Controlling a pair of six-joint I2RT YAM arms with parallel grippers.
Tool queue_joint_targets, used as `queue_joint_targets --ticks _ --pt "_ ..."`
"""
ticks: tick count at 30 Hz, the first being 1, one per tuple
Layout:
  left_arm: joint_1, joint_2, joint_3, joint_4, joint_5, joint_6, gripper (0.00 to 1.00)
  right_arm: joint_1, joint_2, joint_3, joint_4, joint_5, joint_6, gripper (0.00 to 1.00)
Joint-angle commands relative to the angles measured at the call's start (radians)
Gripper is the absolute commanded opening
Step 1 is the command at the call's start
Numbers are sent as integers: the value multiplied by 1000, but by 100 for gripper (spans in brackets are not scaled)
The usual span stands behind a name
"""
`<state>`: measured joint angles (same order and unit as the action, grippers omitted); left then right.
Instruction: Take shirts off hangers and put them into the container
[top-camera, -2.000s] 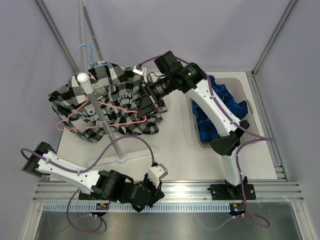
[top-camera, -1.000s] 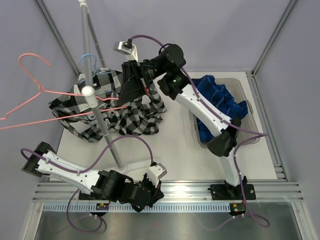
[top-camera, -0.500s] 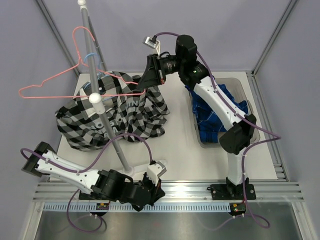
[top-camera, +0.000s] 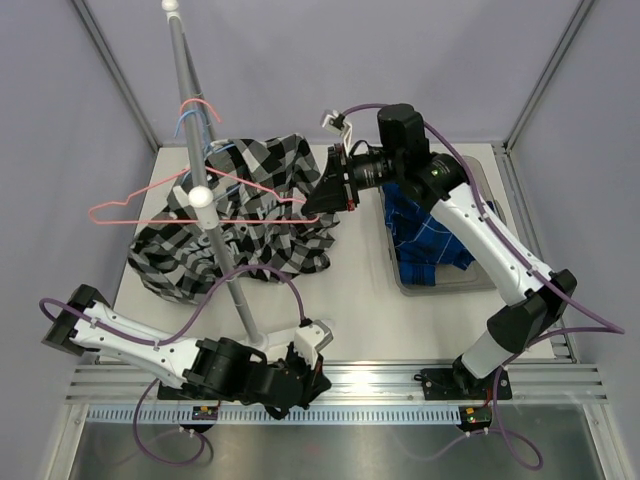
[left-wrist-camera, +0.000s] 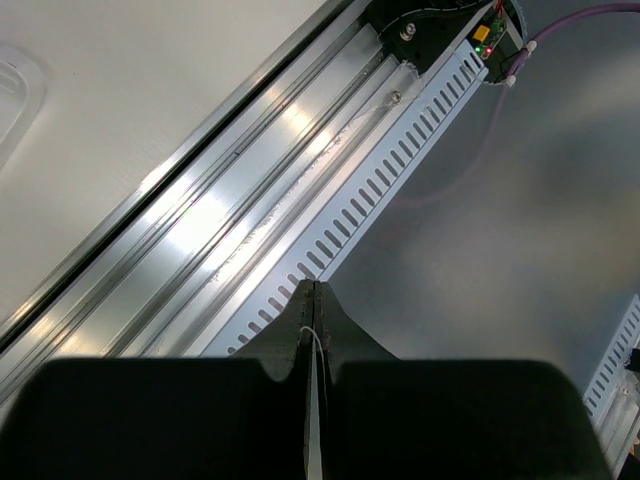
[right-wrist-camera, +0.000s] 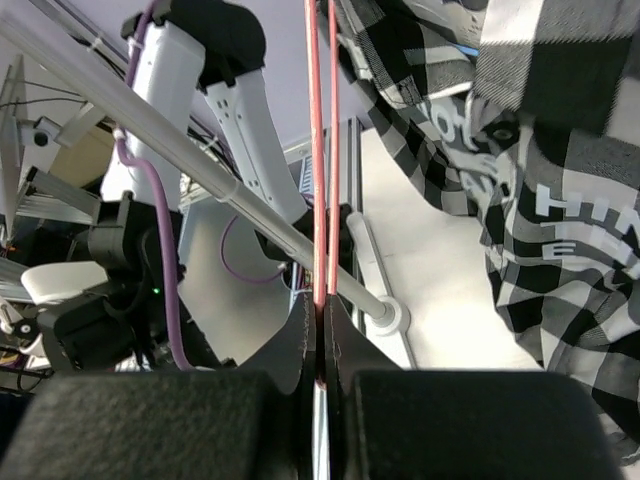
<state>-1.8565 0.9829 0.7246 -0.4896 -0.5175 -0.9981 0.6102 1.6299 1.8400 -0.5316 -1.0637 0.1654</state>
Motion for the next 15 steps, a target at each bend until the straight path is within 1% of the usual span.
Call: queue_joint_targets --ticks 1,4,6,10,15 --pt "8 -7 18 65 -21 6 0 -1 -39 -100 -36 41 -112 0" --pt "13 0 15 85 -10 13 0 0 -48 -143 -51 51 -133 0" --pt "17 10 16 92 0 19 0 0 -45 -139 -57 48 -142 0" --pt "25 34 33 100 17 35 0 2 13 -27 -128 1 -158 0" --pt "25 49 47 94 20 41 0 5 65 63 -159 -5 -168 0"
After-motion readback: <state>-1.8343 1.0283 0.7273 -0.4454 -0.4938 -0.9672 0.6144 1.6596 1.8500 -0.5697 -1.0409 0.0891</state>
